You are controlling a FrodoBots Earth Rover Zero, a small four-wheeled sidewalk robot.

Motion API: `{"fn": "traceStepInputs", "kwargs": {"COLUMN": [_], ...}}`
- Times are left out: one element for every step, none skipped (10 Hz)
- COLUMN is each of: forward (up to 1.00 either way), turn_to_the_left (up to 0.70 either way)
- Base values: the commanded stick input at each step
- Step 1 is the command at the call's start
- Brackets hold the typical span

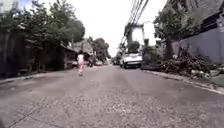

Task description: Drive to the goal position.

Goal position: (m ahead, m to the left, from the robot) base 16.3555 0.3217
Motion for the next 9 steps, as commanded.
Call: {"fn": "traceStepInputs", "kwargs": {"forward": [1.00,1.00,1.00,1.00,1.00,1.00,1.00,1.00,1.00], "turn_to_the_left": [0.00,0.00,0.00,0.00,0.00,0.02,0.21,0.27,0.00]}}
